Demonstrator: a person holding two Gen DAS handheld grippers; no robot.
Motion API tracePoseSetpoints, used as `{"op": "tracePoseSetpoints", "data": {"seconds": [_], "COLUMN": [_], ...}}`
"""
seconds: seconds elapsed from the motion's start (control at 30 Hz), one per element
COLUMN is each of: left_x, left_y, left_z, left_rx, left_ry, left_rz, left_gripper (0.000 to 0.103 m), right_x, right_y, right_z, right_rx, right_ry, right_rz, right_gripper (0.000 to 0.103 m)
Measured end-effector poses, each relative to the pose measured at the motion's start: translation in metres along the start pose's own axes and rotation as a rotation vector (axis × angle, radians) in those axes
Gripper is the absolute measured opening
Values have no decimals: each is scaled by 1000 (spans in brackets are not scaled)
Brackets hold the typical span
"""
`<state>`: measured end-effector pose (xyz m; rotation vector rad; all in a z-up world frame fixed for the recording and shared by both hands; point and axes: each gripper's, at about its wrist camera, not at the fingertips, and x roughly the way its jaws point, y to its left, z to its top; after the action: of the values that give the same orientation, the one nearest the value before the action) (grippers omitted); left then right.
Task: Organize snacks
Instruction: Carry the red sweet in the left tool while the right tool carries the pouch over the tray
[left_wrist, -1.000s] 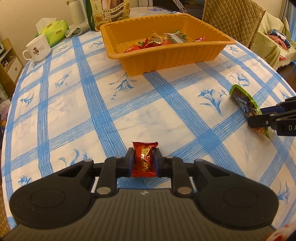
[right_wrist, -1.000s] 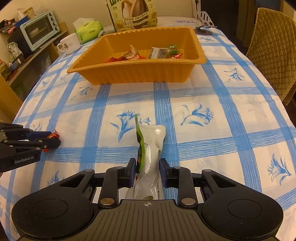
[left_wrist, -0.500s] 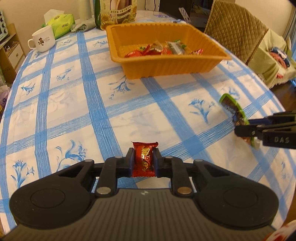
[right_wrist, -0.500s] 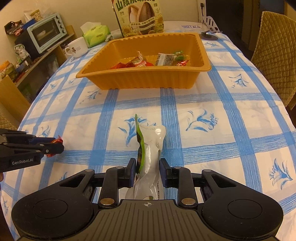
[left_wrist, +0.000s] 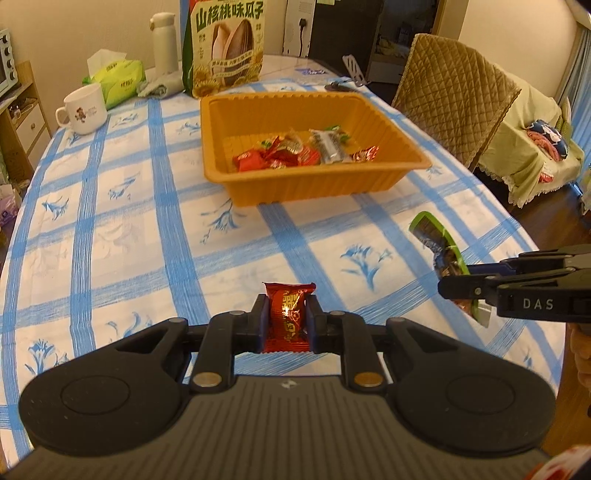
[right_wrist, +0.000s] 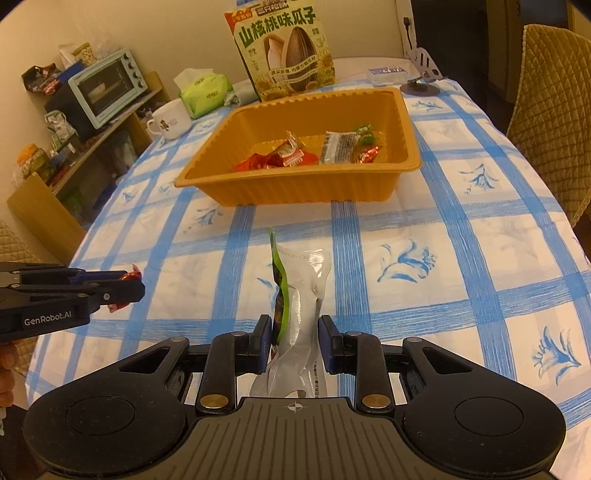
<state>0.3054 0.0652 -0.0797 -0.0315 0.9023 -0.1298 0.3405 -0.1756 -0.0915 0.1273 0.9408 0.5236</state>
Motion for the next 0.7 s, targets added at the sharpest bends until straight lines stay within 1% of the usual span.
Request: {"op": "tracePoseSetpoints", "data": {"seconds": [0.43,0.57,0.7], "left_x": [0,6,11], "left_y": [-6,-3,0], "left_z": [25,41,63], "left_rx": [-5,-12,-5], "left_ry": [-44,-59,-87], "left_rz": [-4,-3,5], "left_gripper": [18,18,18], "right_x": [-5,-1,3], "right_y": [-6,-10,-15], "right_z": [26,43,69], "right_rx": [-3,-13,-12], "right_ry": [-29,-51,-87], "right_rz": [45,52,58], "right_gripper": [28,28,28]}}
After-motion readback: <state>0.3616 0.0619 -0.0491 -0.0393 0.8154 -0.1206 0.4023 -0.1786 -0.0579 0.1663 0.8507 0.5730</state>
